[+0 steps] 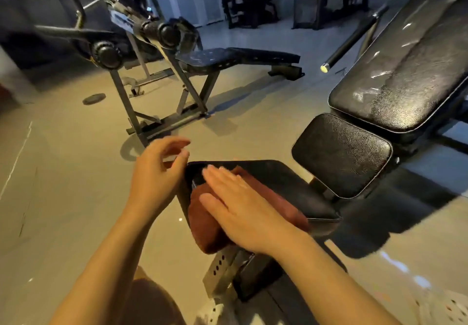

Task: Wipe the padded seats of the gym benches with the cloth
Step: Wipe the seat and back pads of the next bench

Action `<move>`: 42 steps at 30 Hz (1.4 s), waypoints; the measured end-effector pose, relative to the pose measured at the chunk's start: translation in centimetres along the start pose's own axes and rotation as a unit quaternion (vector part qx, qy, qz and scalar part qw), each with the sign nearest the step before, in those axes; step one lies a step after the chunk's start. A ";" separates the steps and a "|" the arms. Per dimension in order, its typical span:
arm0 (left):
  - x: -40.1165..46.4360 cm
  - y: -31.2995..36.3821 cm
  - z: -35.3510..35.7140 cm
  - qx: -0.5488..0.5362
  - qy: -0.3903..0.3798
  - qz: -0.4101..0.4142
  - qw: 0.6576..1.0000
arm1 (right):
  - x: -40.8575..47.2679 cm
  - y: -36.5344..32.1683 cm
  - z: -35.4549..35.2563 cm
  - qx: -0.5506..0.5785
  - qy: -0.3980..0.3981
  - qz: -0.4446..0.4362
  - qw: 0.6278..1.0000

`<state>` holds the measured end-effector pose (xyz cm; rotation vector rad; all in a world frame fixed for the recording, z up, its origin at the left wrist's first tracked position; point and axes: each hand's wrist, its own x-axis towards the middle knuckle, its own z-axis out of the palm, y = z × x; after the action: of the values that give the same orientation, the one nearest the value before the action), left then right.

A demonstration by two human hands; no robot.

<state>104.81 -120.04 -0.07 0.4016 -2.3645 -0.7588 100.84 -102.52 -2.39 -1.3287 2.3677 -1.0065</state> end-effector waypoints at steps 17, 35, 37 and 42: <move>-4.1 0.0 4.4 -0.171 0.013 -0.051 0.984 | 3.6 10.2 -0.2 -0.020 -0.013 0.187 0.982; -4.3 0.7 5.3 -0.182 0.048 -0.025 0.982 | 10.5 13.9 -0.2 -0.033 -0.067 0.229 0.971; -4.7 0.4 5.3 -0.180 0.044 -0.026 0.982 | 10.1 16.4 -0.5 -0.040 -0.063 0.276 0.958; -4.5 0.9 5.2 -0.195 0.055 -0.030 0.979 | 9.3 18.0 -0.4 -0.027 -0.040 0.333 0.942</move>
<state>104.81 -115.09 -4.98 0.3379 -2.0456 -1.1691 83.70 -103.70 -13.07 -0.4794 2.5055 -0.6647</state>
